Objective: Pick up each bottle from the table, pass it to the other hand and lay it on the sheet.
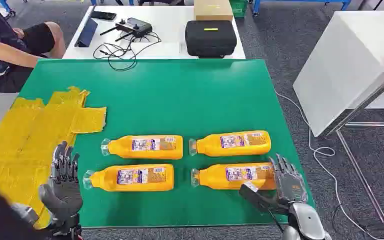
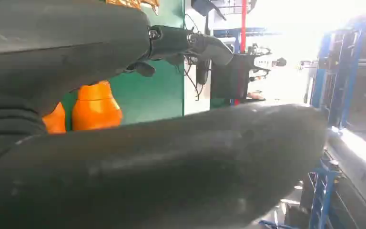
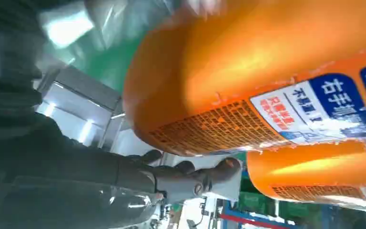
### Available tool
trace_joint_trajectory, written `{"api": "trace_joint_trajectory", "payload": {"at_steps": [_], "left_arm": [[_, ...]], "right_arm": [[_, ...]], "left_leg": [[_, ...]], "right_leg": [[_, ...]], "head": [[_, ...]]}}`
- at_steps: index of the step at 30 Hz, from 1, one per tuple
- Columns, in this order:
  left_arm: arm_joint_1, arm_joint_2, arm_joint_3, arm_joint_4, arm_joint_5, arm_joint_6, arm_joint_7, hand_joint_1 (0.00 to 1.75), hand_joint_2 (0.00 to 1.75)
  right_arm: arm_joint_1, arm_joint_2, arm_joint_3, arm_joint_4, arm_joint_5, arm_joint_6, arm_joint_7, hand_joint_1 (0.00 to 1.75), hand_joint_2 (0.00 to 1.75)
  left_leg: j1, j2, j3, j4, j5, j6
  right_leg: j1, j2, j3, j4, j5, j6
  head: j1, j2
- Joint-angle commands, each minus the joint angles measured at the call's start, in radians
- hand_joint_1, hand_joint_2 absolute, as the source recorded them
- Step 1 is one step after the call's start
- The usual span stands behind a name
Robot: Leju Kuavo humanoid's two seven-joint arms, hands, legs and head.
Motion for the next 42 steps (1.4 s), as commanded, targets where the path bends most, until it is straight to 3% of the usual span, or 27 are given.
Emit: {"api": "trace_joint_trajectory", "payload": {"at_steps": [1,12,22,24,25,26,33,39,42], "left_arm": [[0.001,0.009,0.011,0.012,-0.001,-0.009,0.005,0.0,0.0],[0.006,0.01,0.017,0.017,-0.007,-0.018,-0.008,0.0,0.0],[0.001,0.033,0.001,0.05,0.012,-0.013,-0.02,0.0,0.0],[-0.005,0.039,-0.012,0.06,0.017,-0.005,-0.024,0.0,0.0],[-0.007,0.041,-0.018,0.065,0.02,-0.003,-0.025,0.0,0.0],[-0.013,0.046,-0.027,0.075,0.025,-0.001,-0.026,0.0,0.0],[-0.033,0.062,-0.044,0.111,0.037,0.003,-0.032,0.0,0.0],[-0.034,0.078,-0.069,0.126,0.06,0.012,-0.041,0.0,0.0],[-0.035,0.077,-0.058,0.131,0.101,-0.012,-0.041,0.0,0.0]], "right_arm": [[-0.032,0.02,0.0,0.113,-0.002,-0.057,-0.04,0.0,1.75],[0.004,0.023,0.074,0.043,-0.043,-0.027,-0.063,0.0,1.75],[-0.078,0.014,0.106,0.207,-0.045,-0.003,-0.058,0.0,1.75],[-0.09,0.004,0.116,0.253,-0.036,-0.011,-0.045,0.07,1.75],[-0.096,-0.002,0.119,0.279,-0.041,-0.007,-0.046,1.68,1.75],[-0.104,-0.012,0.119,0.319,-0.055,-0.003,-0.058,1.75,1.75],[-0.129,-0.033,0.116,0.438,-0.093,-0.004,-0.104,1.75,1.75],[-0.172,-0.052,0.089,0.552,-0.179,-0.022,-0.186,1.75,1.75],[-0.175,-0.042,0.043,0.524,-0.292,0.006,-0.346,1.75,1.75]], "left_leg": [[0.0,0.001,0.008,-0.003,-0.002,0.0],[0.0,0.0,0.007,-0.002,-0.002,-0.001],[0.0,0.002,0.006,-0.002,-0.001,0.0],[0.0,0.001,0.005,-0.002,0.0,0.0],[0.0,0.001,0.008,-0.003,-0.001,0.0],[0.0,0.0,0.006,-0.003,0.0,0.0],[0.0,-0.004,0.014,-0.004,-0.001,0.0],[0.001,0.002,0.029,-0.002,-0.012,-0.001],[0.0,0.006,0.033,-0.004,-0.013,0.002]], "right_leg": [[0.0,-0.002,0.008,-0.002,-0.002,0.0],[0.0,-0.002,0.007,-0.001,-0.003,0.0],[0.0,0.0,0.006,-0.002,-0.001,0.0],[0.0,-0.001,0.005,-0.002,0.0,0.0],[0.001,-0.002,0.008,-0.003,-0.001,0.0],[0.001,-0.002,0.007,-0.002,-0.001,0.0],[0.001,-0.006,0.015,-0.004,-0.003,0.001],[0.003,0.002,0.018,-0.005,-0.011,-0.001],[0.003,0.005,0.022,-0.007,-0.01,0.0]], "head": [[0.0,0.0],[0.0,0.0],[0.0,0.0],[0.0,0.0],[0.0,0.0],[0.0,0.0],[-0.001,0.0],[0.0,0.0],[0.0,0.0]]}}
